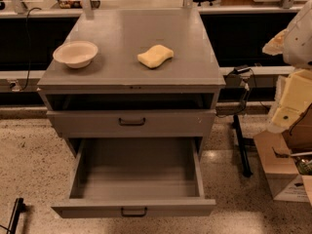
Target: Place sponge into top drawer
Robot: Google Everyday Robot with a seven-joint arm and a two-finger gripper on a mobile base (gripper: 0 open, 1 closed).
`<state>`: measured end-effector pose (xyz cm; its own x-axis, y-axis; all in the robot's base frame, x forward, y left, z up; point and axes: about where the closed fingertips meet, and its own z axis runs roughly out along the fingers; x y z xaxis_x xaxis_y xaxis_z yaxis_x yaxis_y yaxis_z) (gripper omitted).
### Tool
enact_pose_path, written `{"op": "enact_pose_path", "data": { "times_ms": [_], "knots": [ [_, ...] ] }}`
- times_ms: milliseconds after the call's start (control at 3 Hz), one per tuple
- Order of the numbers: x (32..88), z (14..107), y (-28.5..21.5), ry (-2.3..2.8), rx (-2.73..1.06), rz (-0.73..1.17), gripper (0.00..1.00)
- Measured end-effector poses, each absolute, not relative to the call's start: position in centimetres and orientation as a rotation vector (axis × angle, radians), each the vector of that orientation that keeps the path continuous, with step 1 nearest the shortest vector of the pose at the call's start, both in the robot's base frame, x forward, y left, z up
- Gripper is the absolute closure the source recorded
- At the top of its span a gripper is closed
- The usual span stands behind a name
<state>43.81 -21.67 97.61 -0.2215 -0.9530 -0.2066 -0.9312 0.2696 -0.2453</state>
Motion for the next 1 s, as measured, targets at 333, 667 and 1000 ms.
{"op": "enact_pose_path", "data": {
  "times_ms": [333,667,1000],
  "knots": [
    [43.8,97.6,-21.7,2.232,-1.725,-0.098,0.00],
    [46.8,98.3,-18.9,2.123,-1.768,-0.077,0.00],
    [53.0,100.2,-13.3,1.937,-1.848,-0.096,0.00]
  ]
}}
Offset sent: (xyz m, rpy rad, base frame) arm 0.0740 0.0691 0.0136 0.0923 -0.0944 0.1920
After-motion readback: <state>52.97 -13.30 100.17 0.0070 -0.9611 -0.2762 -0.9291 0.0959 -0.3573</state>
